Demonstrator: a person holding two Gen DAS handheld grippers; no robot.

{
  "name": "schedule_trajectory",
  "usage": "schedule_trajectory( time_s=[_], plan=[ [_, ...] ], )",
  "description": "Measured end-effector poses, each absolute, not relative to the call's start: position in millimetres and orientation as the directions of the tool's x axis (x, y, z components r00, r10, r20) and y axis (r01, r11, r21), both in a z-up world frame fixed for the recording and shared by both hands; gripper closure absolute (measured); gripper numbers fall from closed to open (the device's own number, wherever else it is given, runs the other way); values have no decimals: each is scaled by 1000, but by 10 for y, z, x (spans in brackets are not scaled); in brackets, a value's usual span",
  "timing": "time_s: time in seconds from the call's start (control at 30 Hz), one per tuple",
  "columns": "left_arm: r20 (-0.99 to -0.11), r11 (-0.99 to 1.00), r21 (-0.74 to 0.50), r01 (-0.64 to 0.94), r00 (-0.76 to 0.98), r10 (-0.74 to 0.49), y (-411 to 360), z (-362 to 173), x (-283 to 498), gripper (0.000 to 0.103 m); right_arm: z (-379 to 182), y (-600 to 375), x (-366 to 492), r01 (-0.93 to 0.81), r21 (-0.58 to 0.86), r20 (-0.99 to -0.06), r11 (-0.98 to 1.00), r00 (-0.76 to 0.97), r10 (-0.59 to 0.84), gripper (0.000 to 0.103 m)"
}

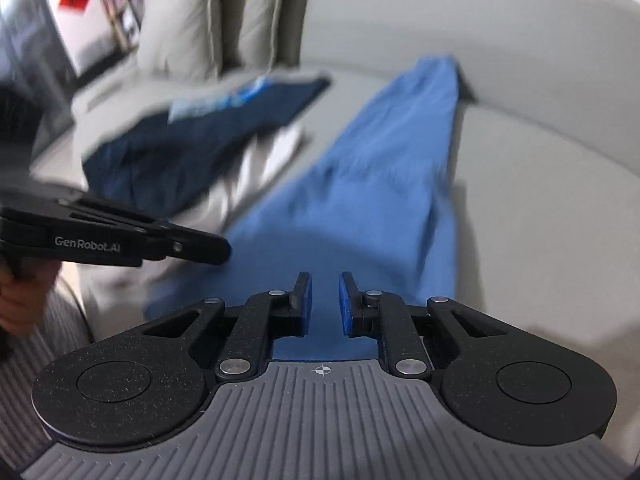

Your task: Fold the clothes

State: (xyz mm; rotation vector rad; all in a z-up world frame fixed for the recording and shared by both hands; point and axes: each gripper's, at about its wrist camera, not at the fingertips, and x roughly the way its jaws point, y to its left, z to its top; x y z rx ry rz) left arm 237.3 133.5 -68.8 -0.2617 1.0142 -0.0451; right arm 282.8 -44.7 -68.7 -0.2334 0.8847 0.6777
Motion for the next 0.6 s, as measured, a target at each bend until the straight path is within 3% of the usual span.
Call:
schedule_trajectory(
  time_s=[0.07,0.1,0.13,0.2,0.23,0.3,0.4,0.47,0.53,0.6],
  plan=[
    [-771,981,-105,-160,637,21,1381,-500,2231,95,-726,-501,2798,-581,-26,-777,813,524,349,90],
    [-728,978,-95,-185,683,59,1423,-411,2152,95,-699,-587,2796,-541,-36,-772,840,550,320,92],
    [-704,964,-185,-191,710,6,1503,-370,2104,95,-652,-661,2805,-509,-14,-770,861,554,315,96],
    [-684,931,-333,-149,718,-130,1565,-416,2125,95,-560,-777,2815,-457,8,-764,890,571,300,84],
    [-686,927,-354,-124,708,-167,1526,-451,2160,95,-513,-800,2821,-449,18,-756,893,579,306,78],
    [-714,930,-363,-61,659,-235,1349,-580,2285,94,-467,-802,2858,-449,73,-740,890,575,350,78],
    [-824,966,-236,-103,549,-142,1203,-825,2464,91,-524,-667,2934,-483,184,-725,856,521,450,78],
    [-803,963,-253,-95,576,-154,1239,-771,2414,92,-677,-526,3001,-493,232,-741,839,469,480,78],
    [-783,960,-267,-87,599,-164,1276,-725,2377,90,-892,-486,3083,-461,222,-785,859,438,437,86],
    [-727,964,-250,-86,674,-129,1319,-601,2381,72,-828,-520,3058,-462,230,-772,856,449,450,86]
  ],
)
